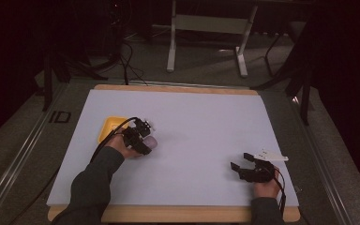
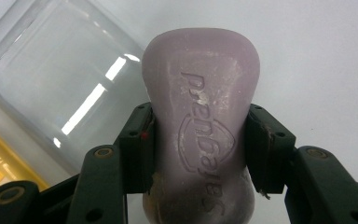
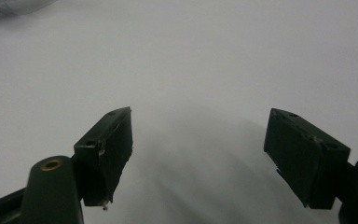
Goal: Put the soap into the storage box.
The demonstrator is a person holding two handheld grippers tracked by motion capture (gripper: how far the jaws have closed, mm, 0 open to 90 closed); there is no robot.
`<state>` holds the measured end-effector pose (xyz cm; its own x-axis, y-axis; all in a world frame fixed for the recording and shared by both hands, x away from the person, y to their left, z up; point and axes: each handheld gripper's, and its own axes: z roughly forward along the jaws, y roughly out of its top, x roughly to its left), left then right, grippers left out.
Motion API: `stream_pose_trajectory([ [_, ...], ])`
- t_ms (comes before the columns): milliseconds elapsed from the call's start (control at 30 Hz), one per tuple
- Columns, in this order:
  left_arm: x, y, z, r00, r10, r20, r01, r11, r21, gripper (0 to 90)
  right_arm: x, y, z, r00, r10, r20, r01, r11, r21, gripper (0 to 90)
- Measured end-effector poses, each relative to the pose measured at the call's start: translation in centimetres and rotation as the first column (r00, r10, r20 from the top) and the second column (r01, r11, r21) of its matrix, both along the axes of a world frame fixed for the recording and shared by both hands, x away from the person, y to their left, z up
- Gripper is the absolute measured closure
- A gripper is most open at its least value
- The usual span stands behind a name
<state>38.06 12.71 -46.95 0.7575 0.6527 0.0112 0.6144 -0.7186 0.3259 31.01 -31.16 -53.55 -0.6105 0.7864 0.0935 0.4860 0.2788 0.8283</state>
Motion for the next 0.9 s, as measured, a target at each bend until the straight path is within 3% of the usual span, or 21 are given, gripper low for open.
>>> stream_pose_trajectory([
  [900,0.6,3.2,1.4,0.9918,0.123,0.035,-0.122,0.9920,-0.033,49.8,0.0,0.0,0.0,1.0000,0.000,0.002,0.000,1.000,0.001,23.2],
])
